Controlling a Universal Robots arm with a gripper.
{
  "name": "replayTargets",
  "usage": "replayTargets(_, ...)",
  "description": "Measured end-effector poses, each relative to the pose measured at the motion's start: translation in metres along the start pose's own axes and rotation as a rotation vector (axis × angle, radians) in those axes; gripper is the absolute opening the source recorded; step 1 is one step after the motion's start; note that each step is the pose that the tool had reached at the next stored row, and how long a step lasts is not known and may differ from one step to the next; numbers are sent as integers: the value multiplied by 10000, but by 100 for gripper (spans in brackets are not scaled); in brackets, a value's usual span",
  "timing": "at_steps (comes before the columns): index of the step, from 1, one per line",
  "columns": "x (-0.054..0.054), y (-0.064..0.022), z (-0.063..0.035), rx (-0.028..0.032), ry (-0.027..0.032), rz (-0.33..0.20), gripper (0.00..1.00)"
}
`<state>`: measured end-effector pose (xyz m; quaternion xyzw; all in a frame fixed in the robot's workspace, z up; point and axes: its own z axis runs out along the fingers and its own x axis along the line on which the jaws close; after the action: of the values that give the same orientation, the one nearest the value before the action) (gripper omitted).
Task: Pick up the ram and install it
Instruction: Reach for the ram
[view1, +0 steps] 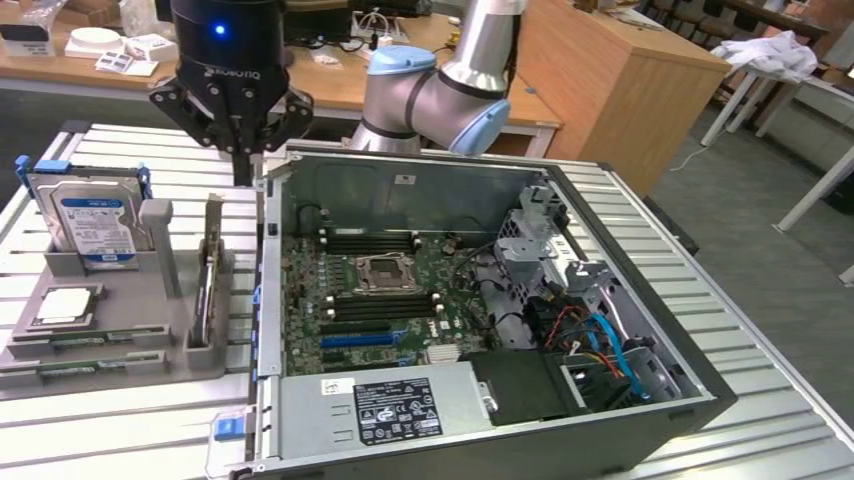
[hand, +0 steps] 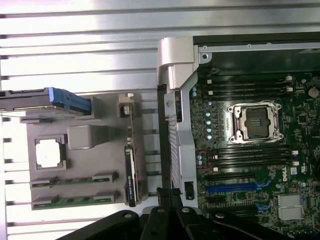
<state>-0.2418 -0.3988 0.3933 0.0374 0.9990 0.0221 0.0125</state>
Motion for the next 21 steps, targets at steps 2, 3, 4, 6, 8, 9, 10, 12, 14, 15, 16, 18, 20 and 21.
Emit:
replayTargets(2, 19, -1, 0, 0, -1, 1, 11)
replayTargets(3, 28, -2, 0, -1, -1, 0, 11)
replayTargets(4, 37, -3, -1, 0, 0, 1, 11)
replayTargets(6, 57, -4, -1, 0, 0, 0, 11)
replayTargets(8, 76, -6, -2, 0, 0, 0, 11)
replayTargets(9, 85, -6, -2, 0, 0, 0, 11)
replayTargets(10, 94, -7, -2, -1, -1, 0, 11)
replayTargets(12, 112, -8, -3, -1, -1, 0, 11)
replayTargets(14, 130, -10, -3, -1, -1, 1, 11)
replayTargets(15, 138, -10, -3, -1, -1, 1, 11)
replayTargets(16, 147, -11, -4, -1, 0, 1, 11)
replayTargets(18, 164, -12, -4, -1, 0, 1, 11)
replayTargets(20, 181, -13, -4, -1, -1, 1, 11)
replayTargets(21, 197, -15, -5, -1, 0, 0, 11)
